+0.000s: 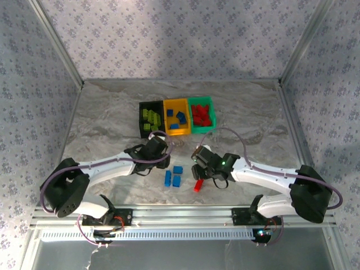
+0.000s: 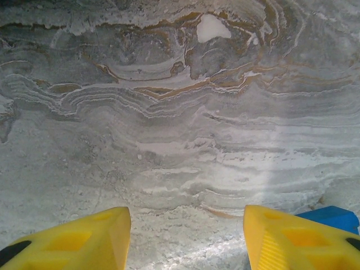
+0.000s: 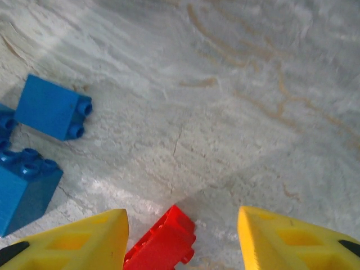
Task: Sort the legos into containers by color
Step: Pick up the lego from the bottom-center of the table.
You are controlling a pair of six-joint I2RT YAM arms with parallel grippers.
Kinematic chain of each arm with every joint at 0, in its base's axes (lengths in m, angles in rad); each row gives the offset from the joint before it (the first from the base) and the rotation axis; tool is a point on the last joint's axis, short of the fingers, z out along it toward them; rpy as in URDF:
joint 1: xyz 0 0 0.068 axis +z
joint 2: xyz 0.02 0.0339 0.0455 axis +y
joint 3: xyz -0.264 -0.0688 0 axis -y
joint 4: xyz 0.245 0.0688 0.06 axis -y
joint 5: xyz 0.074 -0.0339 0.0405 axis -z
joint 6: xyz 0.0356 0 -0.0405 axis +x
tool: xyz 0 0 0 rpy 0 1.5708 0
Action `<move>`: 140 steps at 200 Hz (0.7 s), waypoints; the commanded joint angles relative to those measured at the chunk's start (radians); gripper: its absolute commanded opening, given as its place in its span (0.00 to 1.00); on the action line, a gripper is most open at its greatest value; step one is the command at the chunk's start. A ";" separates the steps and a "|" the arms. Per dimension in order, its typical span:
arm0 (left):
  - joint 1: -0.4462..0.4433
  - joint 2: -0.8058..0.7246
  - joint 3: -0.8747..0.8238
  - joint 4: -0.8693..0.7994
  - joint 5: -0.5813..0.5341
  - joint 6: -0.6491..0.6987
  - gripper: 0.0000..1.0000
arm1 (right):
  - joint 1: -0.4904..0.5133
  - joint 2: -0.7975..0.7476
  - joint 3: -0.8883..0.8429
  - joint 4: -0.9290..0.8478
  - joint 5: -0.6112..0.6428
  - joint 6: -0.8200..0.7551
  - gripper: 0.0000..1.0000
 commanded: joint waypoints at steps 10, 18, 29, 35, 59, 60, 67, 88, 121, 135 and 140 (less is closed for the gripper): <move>0.002 0.022 0.041 0.010 -0.020 0.017 0.55 | 0.070 -0.014 -0.030 -0.009 0.093 0.188 0.56; 0.002 0.023 0.037 0.021 -0.021 0.012 0.55 | 0.089 -0.013 -0.035 -0.006 0.119 0.220 0.56; 0.003 0.026 0.031 0.034 -0.019 0.005 0.55 | 0.107 -0.005 -0.042 0.008 0.127 0.251 0.56; 0.003 0.026 0.029 0.039 -0.017 0.001 0.55 | 0.116 0.000 -0.046 0.013 0.131 0.267 0.56; 0.004 0.028 0.029 0.047 -0.005 -0.009 0.55 | 0.149 0.026 -0.044 0.015 0.147 0.319 0.56; 0.004 0.027 0.029 0.047 -0.004 -0.009 0.55 | 0.150 0.027 -0.045 0.016 0.148 0.321 0.56; 0.004 0.027 0.026 0.048 0.000 -0.009 0.54 | 0.160 0.035 -0.043 0.017 0.153 0.335 0.56; 0.005 0.024 0.022 0.044 0.002 -0.006 0.55 | 0.175 0.064 -0.048 0.032 0.147 0.364 0.56; 0.004 0.017 0.008 0.047 -0.001 -0.009 0.55 | 0.198 0.102 -0.043 0.039 0.148 0.388 0.55; 0.005 0.024 0.008 0.043 -0.002 -0.008 0.55 | 0.204 0.118 -0.043 0.040 0.150 0.390 0.55; 0.005 0.025 0.011 0.042 -0.001 -0.009 0.54 | 0.206 0.123 -0.042 0.038 0.150 0.389 0.54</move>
